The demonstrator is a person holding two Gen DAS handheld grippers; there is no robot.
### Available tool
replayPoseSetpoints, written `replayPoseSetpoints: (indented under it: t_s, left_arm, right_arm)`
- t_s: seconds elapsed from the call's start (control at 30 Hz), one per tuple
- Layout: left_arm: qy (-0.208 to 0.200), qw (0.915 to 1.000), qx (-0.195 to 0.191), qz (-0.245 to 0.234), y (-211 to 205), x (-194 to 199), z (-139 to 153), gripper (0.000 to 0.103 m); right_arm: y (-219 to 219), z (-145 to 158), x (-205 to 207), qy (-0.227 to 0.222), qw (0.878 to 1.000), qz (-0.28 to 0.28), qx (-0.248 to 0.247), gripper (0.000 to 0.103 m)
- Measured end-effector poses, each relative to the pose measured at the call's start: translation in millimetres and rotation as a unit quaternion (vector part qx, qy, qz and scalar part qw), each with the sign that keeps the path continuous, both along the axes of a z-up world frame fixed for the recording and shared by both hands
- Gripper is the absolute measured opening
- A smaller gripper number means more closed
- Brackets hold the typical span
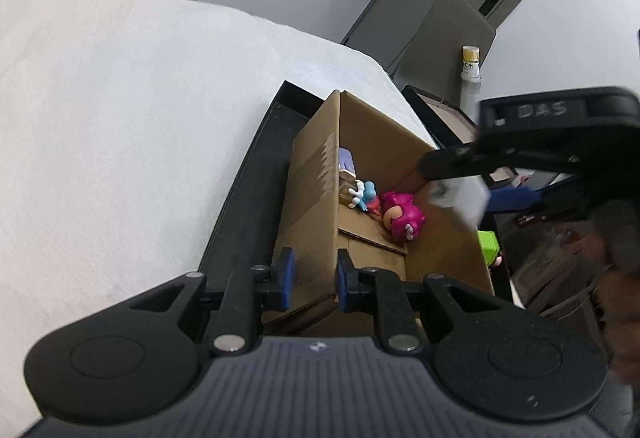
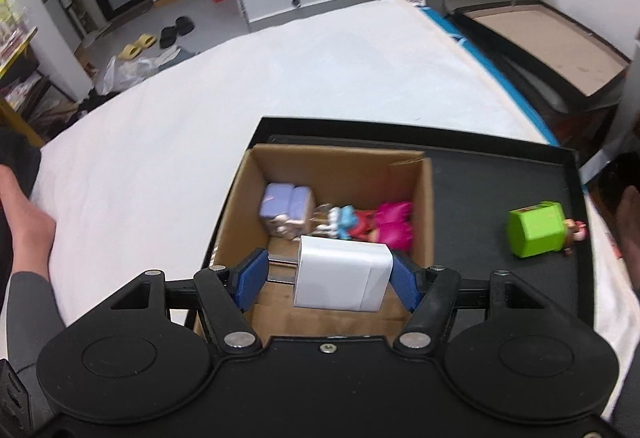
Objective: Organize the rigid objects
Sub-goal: 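Carry the white charger with the right gripper into the cardboard box, then open the right gripper to release the charger and withdraw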
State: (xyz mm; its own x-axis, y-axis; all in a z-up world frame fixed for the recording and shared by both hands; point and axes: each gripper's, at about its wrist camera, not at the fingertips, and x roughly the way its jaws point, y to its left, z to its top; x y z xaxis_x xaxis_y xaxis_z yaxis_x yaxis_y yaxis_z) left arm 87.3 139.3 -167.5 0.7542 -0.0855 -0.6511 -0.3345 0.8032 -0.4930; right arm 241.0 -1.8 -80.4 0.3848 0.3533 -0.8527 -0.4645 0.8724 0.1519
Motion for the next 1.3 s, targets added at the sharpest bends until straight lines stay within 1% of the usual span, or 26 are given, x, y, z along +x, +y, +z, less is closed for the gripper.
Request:
replayPoseSetpoints:
  t_s: [0.33, 0.77, 0.87, 1.2, 1.3]
  left_arm:
    - [-0.003, 1.0, 0.001, -0.001, 1.1, -0.7, -0.4, 0.019]
    - [-0.001, 1.0, 0.005, -0.001, 1.3, 0.4, -0.5, 0.019]
    - [0.001, 1.0, 0.007, -0.001, 1.6, 1.4, -1.6, 0.02]
    - [0.002, 0.9999, 0.011, -0.001, -0.6, 3.4, -1.9, 0.02]
    - [0.001, 0.9999, 0.014, -0.002, -0.9, 3.1, -2.1, 0.02]
  right_arm:
    - [23.4, -27.6, -6.3, 0.025, 1.0, 0.013, -0.003, 0.064]
    - [29.4, -45.4, 2.2, 0.046, 0.999, 0.022, 0.001, 0.065]
    - [29.3, -43.8, 3.1, 0.056, 0.998, 0.027, 0.023, 0.067]
    - [12.8, -25.0, 4.5, 0.05, 0.998, 0.024, 0.038, 0.068]
    - [4.6, -18.0, 4.2, 0.045, 0.998, 0.023, 0.043, 0.069]
